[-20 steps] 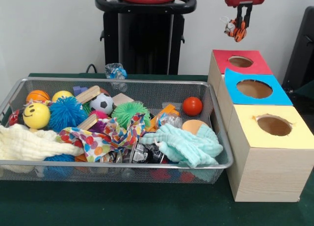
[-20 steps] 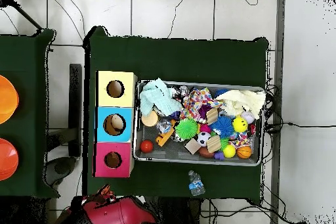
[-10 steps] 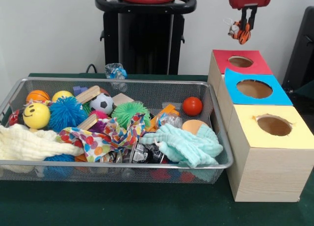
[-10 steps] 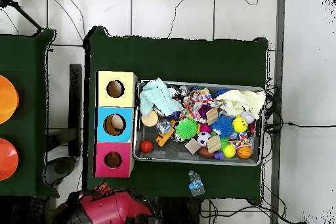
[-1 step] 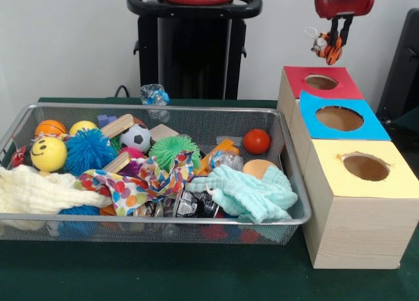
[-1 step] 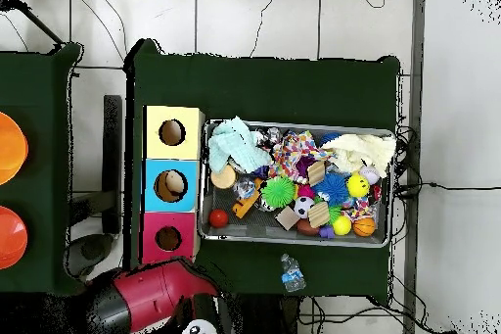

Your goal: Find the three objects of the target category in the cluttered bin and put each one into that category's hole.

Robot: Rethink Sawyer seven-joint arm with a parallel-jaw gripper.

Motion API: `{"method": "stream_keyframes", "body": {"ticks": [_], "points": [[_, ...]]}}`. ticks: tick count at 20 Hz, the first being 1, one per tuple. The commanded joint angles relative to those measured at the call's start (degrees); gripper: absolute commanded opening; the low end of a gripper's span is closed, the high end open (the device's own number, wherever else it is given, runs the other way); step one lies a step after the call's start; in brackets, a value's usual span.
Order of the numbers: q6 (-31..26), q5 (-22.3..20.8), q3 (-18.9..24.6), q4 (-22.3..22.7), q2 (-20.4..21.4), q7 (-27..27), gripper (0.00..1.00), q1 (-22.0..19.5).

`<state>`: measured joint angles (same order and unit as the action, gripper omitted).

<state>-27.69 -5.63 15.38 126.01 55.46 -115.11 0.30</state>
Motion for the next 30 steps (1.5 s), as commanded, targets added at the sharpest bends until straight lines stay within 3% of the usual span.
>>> {"method": "stream_keyframes", "body": {"ticks": [1, 18, 24, 30], "points": [[-4.55, -2.95, 2.61, -7.67, -1.75, 0.92, 0.00, -0.65], [-4.43, -2.40, 1.78, -8.95, -2.55, -0.58, 0.00, 0.20], [-4.75, -1.58, 2.23, -7.87, -1.62, -0.58, 0.00, -0.28], [-2.68, -1.38, 2.19, -3.59, 1.35, -1.48, 0.00, 0.26]]}}
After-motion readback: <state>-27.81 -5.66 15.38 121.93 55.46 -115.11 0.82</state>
